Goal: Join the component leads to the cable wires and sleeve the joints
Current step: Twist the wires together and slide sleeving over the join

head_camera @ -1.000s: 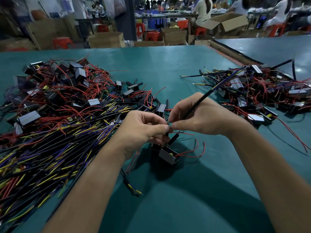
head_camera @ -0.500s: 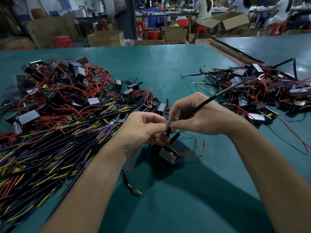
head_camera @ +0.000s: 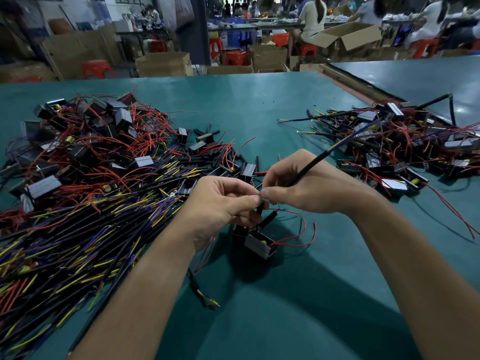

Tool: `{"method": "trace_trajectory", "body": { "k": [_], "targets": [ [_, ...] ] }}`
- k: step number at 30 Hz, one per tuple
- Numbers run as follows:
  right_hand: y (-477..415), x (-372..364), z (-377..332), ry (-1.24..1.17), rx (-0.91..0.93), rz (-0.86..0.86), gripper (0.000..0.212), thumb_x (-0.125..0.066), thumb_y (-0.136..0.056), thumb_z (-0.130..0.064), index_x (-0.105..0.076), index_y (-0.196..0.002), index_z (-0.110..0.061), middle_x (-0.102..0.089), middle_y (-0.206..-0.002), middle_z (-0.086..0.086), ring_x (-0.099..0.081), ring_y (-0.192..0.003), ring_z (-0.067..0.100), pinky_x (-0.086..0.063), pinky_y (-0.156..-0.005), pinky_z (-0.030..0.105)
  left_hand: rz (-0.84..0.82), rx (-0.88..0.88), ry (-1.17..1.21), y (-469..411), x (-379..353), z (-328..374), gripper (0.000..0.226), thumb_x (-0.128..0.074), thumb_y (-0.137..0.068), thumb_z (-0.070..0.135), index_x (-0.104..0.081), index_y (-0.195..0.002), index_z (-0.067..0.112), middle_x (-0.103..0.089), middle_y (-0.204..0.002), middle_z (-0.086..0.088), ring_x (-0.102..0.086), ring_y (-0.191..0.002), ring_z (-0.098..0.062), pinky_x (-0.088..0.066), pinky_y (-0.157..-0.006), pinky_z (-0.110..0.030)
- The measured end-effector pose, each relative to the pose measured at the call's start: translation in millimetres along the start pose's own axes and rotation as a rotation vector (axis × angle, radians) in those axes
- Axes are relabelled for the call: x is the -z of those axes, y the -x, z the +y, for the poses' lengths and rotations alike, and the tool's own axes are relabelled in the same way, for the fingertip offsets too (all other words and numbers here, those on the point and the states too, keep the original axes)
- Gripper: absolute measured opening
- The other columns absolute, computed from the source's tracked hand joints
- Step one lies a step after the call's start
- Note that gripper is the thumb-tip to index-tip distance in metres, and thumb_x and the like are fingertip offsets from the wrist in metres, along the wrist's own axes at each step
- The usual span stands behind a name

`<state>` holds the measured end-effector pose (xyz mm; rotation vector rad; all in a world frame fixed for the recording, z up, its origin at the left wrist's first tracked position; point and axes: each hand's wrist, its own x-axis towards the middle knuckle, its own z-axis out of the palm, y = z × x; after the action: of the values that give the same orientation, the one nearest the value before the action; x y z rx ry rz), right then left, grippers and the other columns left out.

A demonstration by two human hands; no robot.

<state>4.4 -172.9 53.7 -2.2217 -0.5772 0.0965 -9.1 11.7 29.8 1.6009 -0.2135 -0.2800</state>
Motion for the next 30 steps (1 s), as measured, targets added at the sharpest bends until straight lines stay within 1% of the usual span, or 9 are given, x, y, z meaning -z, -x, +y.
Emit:
{"method": "trace_trajectory", "body": {
  "k": [4,8,11,14,16,18,24,27,30],
  "targets": [
    [1,2,0,0.031,-0.028,-0.011,0.017,-0.068,-0.087,-0.013,-0.074,-0.071,-0.012,-0.067,-0.061,0.005,-0.050,-0.052,0.005,-0.040,-0.050,0.019,0.022,-0.033,-0.028,-1,0,-1,0.016,-0.067,-0.082,-0.007,-0.070,-0.074,0.006,-0.071,-0.067,-0.010,-0.063,-0.046,-0.012,-0.053,-0.049,-0.019],
    [2,2,-3,0.005,-0.025,-0.047,0.018,-0.066,-0.087,-0.008,-0.074,-0.072,-0.011,-0.065,-0.058,-0.002,-0.051,-0.052,0.004,-0.040,-0.051,0.019,0.019,-0.032,-0.039,-1,0,0,0.016,-0.067,-0.082,-0.007,-0.069,-0.073,0.006,-0.069,-0.066,-0.013,-0.062,-0.046,-0.013,-0.052,-0.048,-0.020],
    [3,0,-4,0.003,0.006,-0.057,0.014,-0.067,-0.086,-0.007,-0.074,-0.073,-0.009,-0.068,-0.065,0.010,-0.054,-0.057,0.009,-0.043,-0.053,0.030,0.008,-0.010,-0.044,0,1,0,0.015,-0.065,-0.085,-0.004,-0.068,-0.075,0.006,-0.069,-0.062,-0.008,-0.063,-0.047,-0.012,-0.053,-0.050,-0.020],
    [4,1,-5,0.006,0.032,-0.051,0.013,-0.068,-0.084,-0.003,-0.074,-0.074,-0.009,-0.070,-0.066,0.010,-0.056,-0.057,0.009,-0.046,-0.054,0.030,-0.011,0.023,-0.021,-1,2,0,0.012,-0.063,-0.088,-0.002,-0.066,-0.078,0.005,-0.071,-0.065,-0.005,-0.065,-0.048,-0.012,-0.054,-0.050,-0.020],
    [3,0,-6,0.027,0.041,-0.031,0.012,-0.068,-0.082,-0.003,-0.073,-0.073,-0.010,-0.070,-0.067,0.011,-0.059,-0.058,0.019,-0.050,-0.056,0.037,-0.030,0.059,0.004,-1,2,1,0.012,-0.062,-0.089,-0.001,-0.066,-0.080,0.006,-0.072,-0.067,-0.004,-0.066,-0.050,-0.012,-0.054,-0.050,-0.021],
    [3,-1,-6,0.072,0.045,0.003,0.012,-0.068,-0.080,-0.006,-0.073,-0.071,-0.013,-0.071,-0.067,0.008,-0.066,-0.064,0.026,-0.055,-0.062,0.043,-0.042,0.103,0.046,-1,2,2,0.012,-0.062,-0.089,0.000,-0.065,-0.079,0.007,-0.072,-0.067,-0.003,-0.066,-0.050,-0.012,-0.055,-0.050,-0.020],
    [2,-7,-8,0.256,0.105,0.108,0.011,-0.068,-0.078,-0.014,-0.070,-0.070,-0.020,-0.069,-0.064,-0.002,-0.064,-0.062,0.016,-0.054,-0.065,0.035,-0.017,0.201,0.153,-3,1,1,0.014,-0.061,-0.089,0.004,-0.065,-0.078,0.011,-0.072,-0.067,-0.001,-0.064,-0.047,-0.012,-0.055,-0.050,-0.020],
    [1,-7,-7,0.309,0.078,0.127,0.011,-0.066,-0.079,-0.015,-0.069,-0.070,-0.020,-0.067,-0.063,-0.003,-0.062,-0.060,0.014,-0.052,-0.063,0.032,0.053,0.120,0.120,-3,-3,-1,0.010,-0.064,-0.088,0.003,-0.061,-0.081,0.009,-0.070,-0.063,-0.003,-0.061,-0.042,-0.013,-0.054,-0.049,-0.023],
    [0,-10,-4,0.252,0.025,0.139,0.013,-0.066,-0.080,-0.016,-0.068,-0.067,-0.018,-0.065,-0.059,-0.003,-0.057,-0.054,0.009,-0.049,-0.056,0.027,0.201,-0.069,-0.090,-4,-7,-6,0.011,-0.070,-0.085,0.004,-0.063,-0.077,0.005,-0.067,-0.055,-0.004,-0.061,-0.040,-0.017,-0.053,-0.048,-0.030]
  ]
}}
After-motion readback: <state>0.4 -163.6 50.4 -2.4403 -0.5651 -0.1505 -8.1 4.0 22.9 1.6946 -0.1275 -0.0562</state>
